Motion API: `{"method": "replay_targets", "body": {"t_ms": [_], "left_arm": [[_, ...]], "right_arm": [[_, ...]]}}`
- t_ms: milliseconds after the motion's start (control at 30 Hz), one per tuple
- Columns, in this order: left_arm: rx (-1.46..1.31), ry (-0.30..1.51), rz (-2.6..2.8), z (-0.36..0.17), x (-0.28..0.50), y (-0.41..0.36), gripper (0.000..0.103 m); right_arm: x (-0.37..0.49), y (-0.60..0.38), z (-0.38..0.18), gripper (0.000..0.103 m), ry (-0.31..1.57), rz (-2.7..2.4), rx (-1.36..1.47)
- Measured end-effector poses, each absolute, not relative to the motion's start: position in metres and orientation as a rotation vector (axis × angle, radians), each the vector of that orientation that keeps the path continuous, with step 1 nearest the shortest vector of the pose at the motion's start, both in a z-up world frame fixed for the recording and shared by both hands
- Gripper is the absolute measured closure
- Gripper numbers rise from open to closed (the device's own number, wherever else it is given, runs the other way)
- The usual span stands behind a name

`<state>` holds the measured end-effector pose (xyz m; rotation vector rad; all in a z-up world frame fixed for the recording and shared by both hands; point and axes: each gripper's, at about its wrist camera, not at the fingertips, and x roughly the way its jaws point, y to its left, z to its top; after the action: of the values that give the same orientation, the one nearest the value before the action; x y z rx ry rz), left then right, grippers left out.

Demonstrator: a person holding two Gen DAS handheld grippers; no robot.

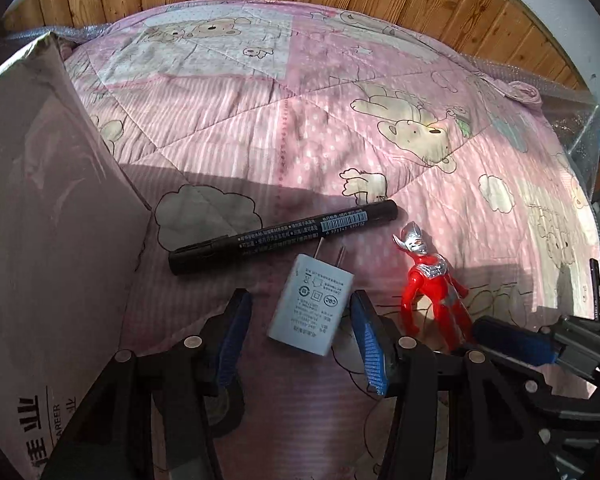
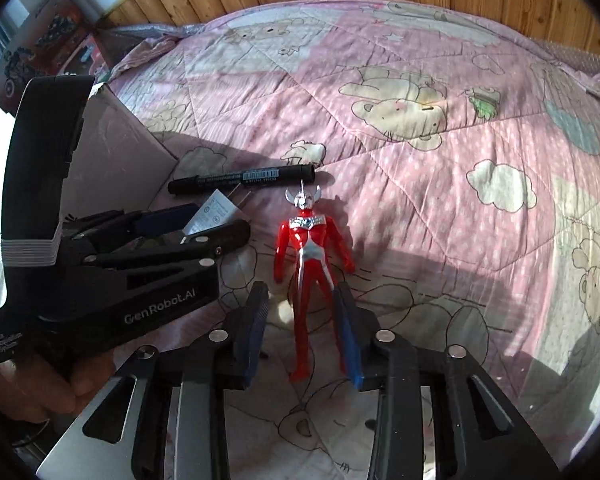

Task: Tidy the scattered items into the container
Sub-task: 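Grasp the white charger plug with the left tool while the right tool grasps the red toy figure, then lift the charger plug and red figure off the quilt with both tools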

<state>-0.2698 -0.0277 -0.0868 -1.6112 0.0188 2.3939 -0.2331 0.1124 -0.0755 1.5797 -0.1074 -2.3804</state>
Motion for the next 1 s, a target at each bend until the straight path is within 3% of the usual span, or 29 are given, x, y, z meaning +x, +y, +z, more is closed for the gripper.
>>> {"method": "replay_targets", "body": {"t_ms": [33,67,100,367,1000], "left_arm": [[-1.604,0.03,2.398,-0.087,-0.27,-0.026,0.064],[-1.595,0.054,2.407,-0.086,-0.269,-0.025,0.068],[-1.594,0.069,2.409,-0.086,-0.269,-0.025,0.07],[-1.614,-0.072,2.384,-0.078,-0.254,-0.043,0.071],[-1.506,-0.138,2.301,-0.002,-0.17,-0.068,0.071]], "right_arm": [[-0.235,0.113,-0.081,0.065,-0.104,-2.385,1.593],[-0.236,0.114,-0.088,0.073,-0.125,-2.374,1.624],[-0.237,0.117,-0.092,0.074,-0.16,-2.366,1.636],[-0.232,0.126,-0.077,0.075,-0.31,-2.342,1.604],[-0.181,0.115,-0.052,0.075,-0.444,-2.424,1.539]]}}
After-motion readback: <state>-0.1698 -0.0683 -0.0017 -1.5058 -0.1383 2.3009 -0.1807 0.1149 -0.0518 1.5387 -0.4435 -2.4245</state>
